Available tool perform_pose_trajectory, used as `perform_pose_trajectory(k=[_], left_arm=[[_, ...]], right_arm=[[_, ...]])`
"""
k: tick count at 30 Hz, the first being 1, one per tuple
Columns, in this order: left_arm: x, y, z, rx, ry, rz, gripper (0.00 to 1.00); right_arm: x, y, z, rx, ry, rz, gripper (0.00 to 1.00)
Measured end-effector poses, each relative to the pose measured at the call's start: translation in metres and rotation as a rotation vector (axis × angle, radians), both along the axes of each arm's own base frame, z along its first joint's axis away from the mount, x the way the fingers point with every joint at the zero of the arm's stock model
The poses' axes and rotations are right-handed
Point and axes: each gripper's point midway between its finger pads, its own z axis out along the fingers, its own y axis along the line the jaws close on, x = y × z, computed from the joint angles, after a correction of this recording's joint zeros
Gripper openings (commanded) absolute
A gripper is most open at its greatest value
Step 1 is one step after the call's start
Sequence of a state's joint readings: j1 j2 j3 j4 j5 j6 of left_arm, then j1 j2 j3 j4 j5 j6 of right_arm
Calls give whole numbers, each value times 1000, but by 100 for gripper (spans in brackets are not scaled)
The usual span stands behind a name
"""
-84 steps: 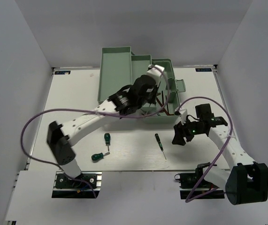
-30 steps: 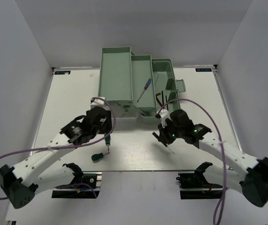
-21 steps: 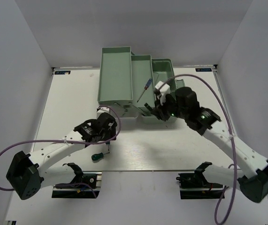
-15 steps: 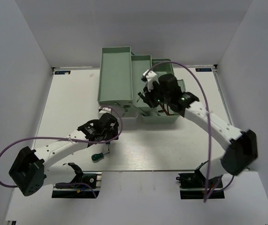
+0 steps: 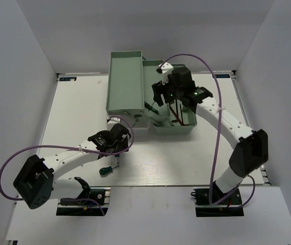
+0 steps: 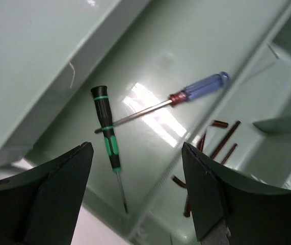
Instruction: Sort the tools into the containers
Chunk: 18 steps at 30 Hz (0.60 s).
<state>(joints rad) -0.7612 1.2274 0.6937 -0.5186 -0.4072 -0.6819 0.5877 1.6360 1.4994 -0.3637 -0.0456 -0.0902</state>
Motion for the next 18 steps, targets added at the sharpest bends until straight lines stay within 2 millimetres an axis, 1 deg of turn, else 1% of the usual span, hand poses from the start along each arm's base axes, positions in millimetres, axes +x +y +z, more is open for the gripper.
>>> perform_pose_trajectory(k=[3, 5, 7, 9, 10, 11, 12, 13, 14, 15, 16, 17, 18], left_arm=[[-2, 3, -10, 26, 25, 12, 76], [-5, 6, -22, 51, 53, 16, 74], [-11, 11, -36, 85, 90, 18, 70], [-15, 14, -48, 96, 119, 30, 55], [-13, 12, -47, 88, 110, 28, 47], [-13, 11, -48, 86, 110, 28, 30], [-12, 10, -48, 77, 108, 32, 22], [-12, 10, -47, 82, 106, 23, 17], [-13, 9, -47, 79, 108, 20, 13], [-15, 8, -45, 79, 111, 10, 8], [-18, 7, -41, 73, 114, -12, 7], [-21, 3, -34, 58, 112, -45, 7], [-22, -4, -22, 32, 95, -88, 5]], right_arm=[[-11, -20, 10, 29, -3, -35, 76], [-17, -34, 13, 44, 1, -62, 76], [-20, -46, 13, 54, 7, -88, 76], [-23, -54, 11, 58, 18, -105, 76], [-24, -58, 10, 61, 25, -112, 76], [-25, -61, 7, 64, 36, -120, 76], [-27, -63, 5, 68, 47, -124, 74], [-30, -65, 2, 69, 60, -124, 71], [-33, -67, -1, 71, 74, -120, 58], [-38, -67, -5, 74, 83, -105, 37], [-42, -67, -7, 71, 87, -82, 7], [-50, -65, -9, 76, 91, -38, 0], [-59, -64, -13, 77, 98, 0, 0]])
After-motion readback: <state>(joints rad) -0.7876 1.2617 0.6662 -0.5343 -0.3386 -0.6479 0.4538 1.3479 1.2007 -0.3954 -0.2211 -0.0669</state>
